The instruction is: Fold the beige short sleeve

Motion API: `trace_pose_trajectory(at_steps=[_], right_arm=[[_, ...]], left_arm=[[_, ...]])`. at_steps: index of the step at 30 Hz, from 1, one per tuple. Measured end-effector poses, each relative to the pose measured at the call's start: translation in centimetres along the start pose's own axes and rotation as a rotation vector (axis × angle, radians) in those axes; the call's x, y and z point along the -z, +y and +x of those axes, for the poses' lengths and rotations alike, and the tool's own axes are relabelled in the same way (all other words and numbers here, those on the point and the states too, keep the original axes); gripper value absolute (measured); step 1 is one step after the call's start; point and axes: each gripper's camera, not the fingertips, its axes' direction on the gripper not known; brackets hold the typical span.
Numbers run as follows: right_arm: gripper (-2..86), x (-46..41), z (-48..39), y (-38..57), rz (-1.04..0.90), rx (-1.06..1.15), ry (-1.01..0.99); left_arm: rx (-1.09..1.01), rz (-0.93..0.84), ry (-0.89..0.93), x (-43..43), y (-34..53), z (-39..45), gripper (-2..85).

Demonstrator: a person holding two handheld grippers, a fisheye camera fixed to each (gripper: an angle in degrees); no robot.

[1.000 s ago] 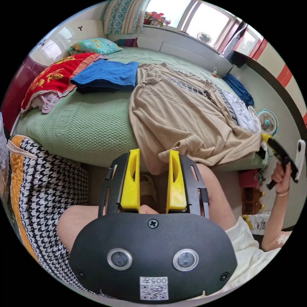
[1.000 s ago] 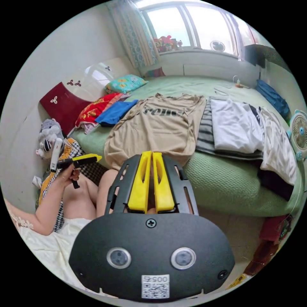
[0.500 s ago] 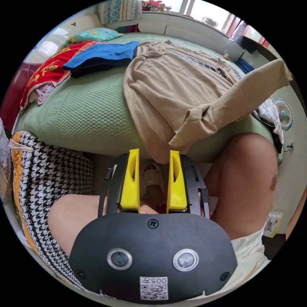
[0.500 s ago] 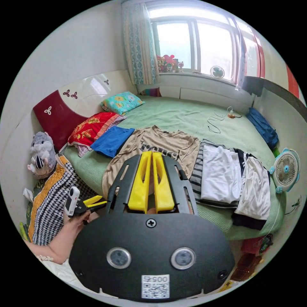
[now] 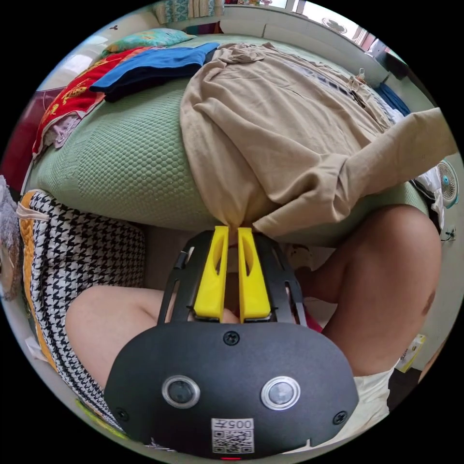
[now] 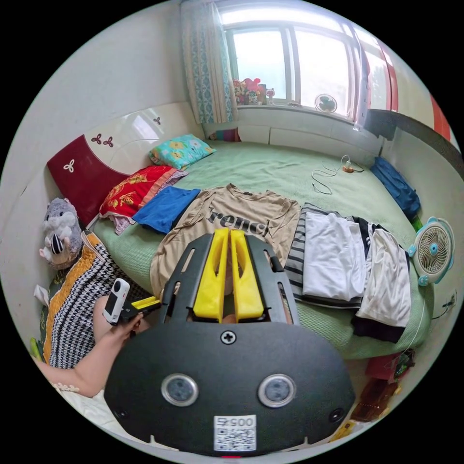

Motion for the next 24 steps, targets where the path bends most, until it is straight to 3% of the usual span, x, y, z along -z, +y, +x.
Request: trace_pose_trajectory(at_steps=[18, 24], right_arm=[[-1.4, 7.2, 3.2, -0.8, -0.080, -0.048, 0.077], [-1.2, 8.2, 4.8, -1.2, -0.122, -0.070, 0.218]], left_arm=[[-0.153, 0.228, -0.076, 21.2, -4.7, 0.2, 0.6], [-0.207, 0.155, -0.164, 20.2, -7.0, 1.6, 0.7]])
